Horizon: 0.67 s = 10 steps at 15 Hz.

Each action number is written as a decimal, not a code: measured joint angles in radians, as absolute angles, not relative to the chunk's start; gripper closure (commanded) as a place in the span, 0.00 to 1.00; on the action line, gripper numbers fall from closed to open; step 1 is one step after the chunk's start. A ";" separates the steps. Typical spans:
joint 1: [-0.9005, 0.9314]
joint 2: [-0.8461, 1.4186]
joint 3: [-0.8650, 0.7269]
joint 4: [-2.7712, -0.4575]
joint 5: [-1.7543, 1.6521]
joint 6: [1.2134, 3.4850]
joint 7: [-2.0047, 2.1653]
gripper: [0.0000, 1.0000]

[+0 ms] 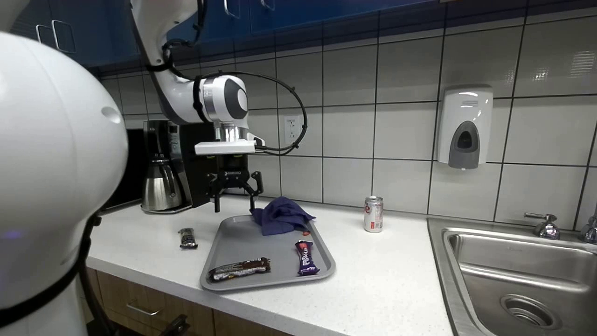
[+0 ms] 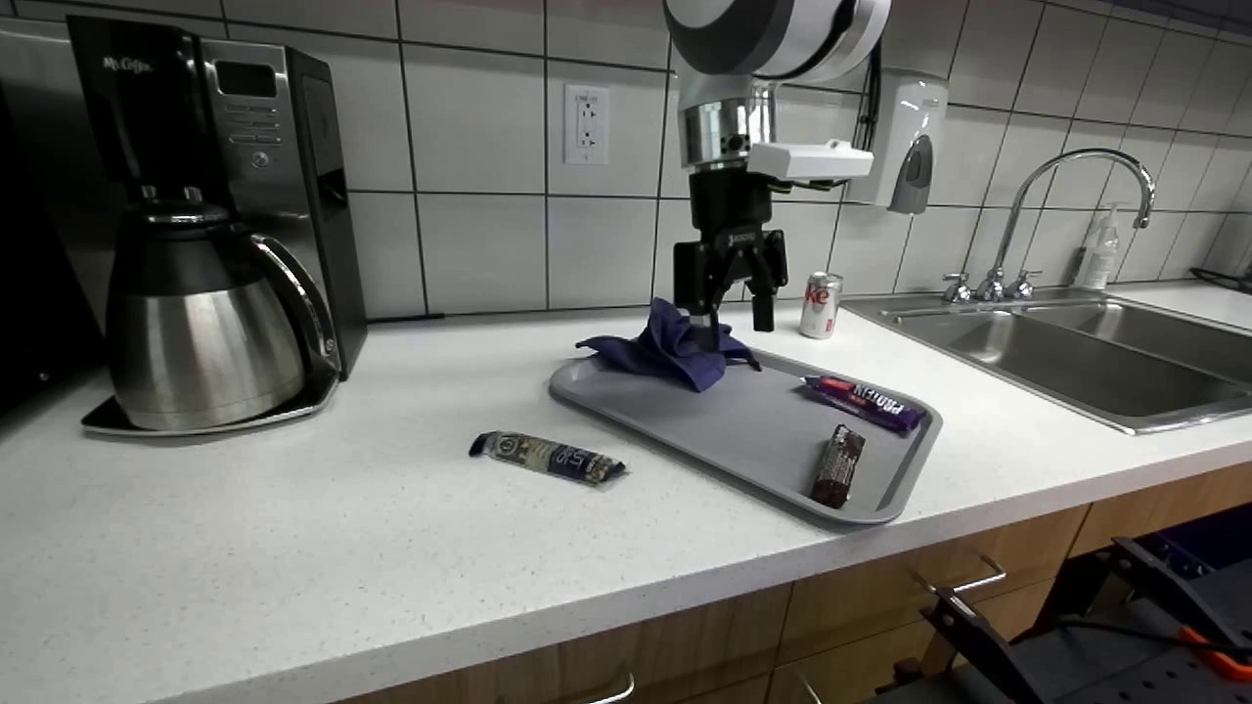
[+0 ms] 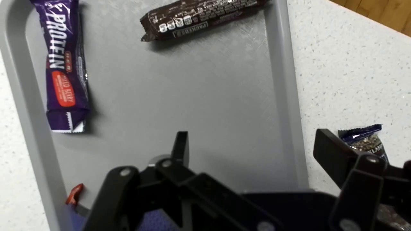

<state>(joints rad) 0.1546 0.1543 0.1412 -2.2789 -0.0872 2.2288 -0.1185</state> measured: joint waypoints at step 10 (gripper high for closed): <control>0.068 0.116 0.069 -2.346 -0.062 2.256 -0.276 0.00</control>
